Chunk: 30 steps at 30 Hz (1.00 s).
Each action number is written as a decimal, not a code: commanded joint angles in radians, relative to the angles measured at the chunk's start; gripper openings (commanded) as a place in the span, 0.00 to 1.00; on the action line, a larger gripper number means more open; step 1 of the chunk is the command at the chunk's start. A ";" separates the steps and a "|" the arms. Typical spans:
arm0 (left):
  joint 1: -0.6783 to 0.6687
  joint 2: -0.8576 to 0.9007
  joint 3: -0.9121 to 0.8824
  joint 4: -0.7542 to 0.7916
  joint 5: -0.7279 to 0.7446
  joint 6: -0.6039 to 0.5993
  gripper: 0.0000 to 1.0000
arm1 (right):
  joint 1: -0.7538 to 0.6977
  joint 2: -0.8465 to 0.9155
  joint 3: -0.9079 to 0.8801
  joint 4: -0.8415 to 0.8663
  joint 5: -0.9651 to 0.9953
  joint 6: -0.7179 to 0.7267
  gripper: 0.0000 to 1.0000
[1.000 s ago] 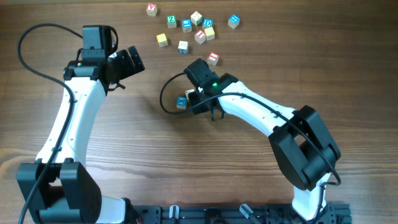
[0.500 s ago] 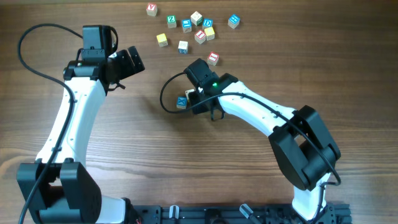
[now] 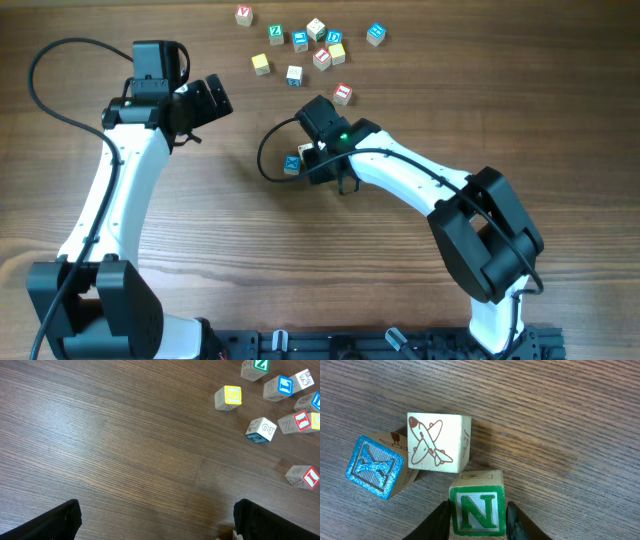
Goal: Form a circle
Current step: 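Open the right gripper to release the green N block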
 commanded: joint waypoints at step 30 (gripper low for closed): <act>0.004 0.003 0.000 0.003 -0.009 -0.009 1.00 | 0.005 0.006 0.004 0.016 0.015 0.071 0.61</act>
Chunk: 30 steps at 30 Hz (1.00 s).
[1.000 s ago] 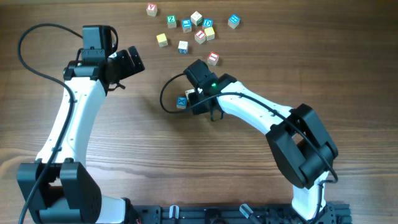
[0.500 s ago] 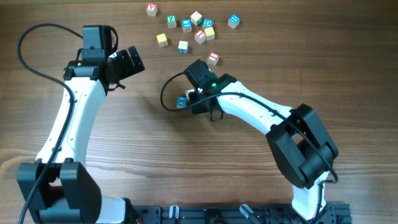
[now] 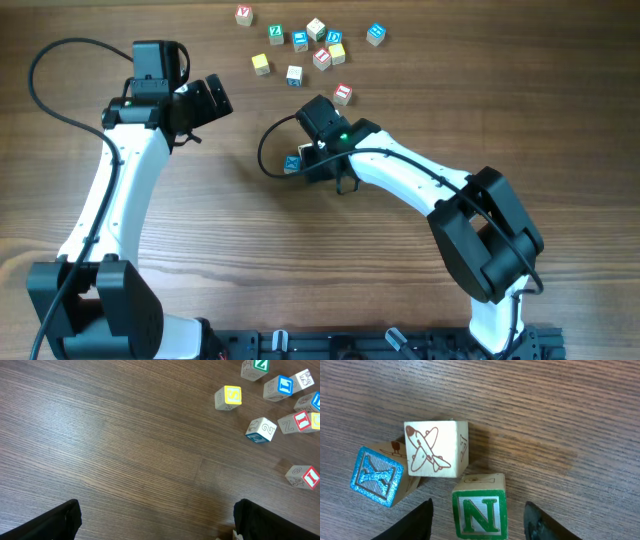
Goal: Form a circle
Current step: 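Open the right gripper to release the green N block, then lift the right gripper and move it up toward the block cluster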
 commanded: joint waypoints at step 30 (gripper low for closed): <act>0.004 0.003 0.000 0.003 -0.009 -0.008 1.00 | -0.032 -0.103 -0.107 -0.114 -0.016 0.077 0.04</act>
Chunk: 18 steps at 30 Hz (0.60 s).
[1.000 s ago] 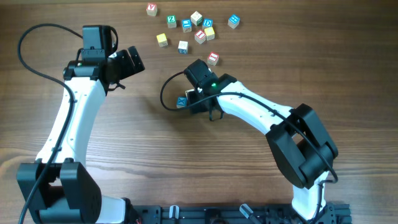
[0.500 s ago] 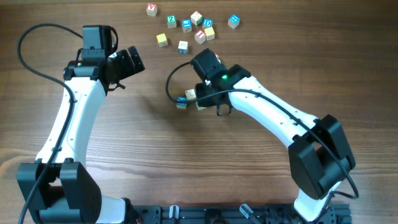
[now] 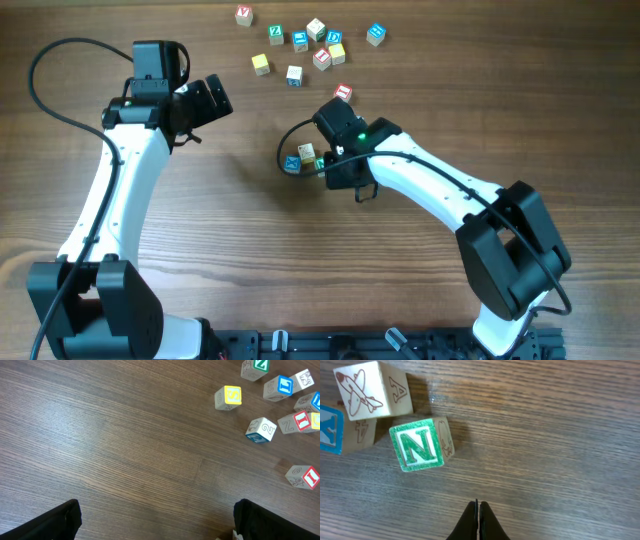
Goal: Form a circle
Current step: 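Lift the right gripper and move it up toward the block cluster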
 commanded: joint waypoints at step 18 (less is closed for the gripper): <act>0.004 0.003 0.000 0.003 -0.009 -0.008 1.00 | -0.085 0.014 0.261 -0.087 -0.130 -0.116 0.04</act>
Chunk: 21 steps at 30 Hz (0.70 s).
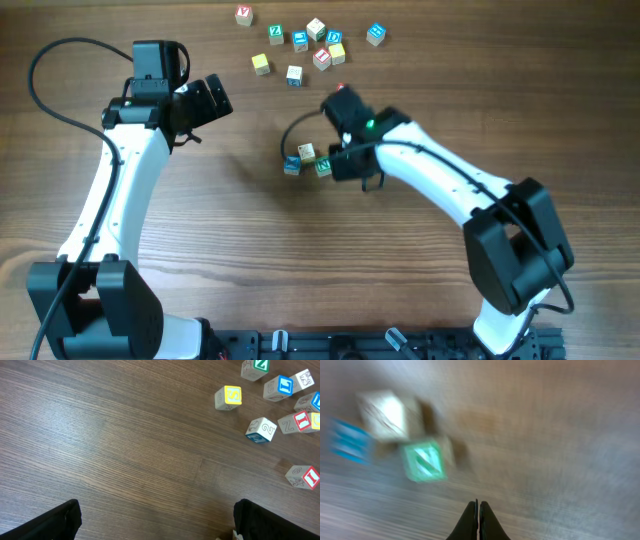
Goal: Form a circle
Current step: 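Lift the right gripper and move it up toward the block cluster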
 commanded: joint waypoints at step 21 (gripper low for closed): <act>0.004 0.003 0.000 0.003 -0.010 -0.008 1.00 | 0.026 0.368 0.398 0.125 -0.163 0.008 0.04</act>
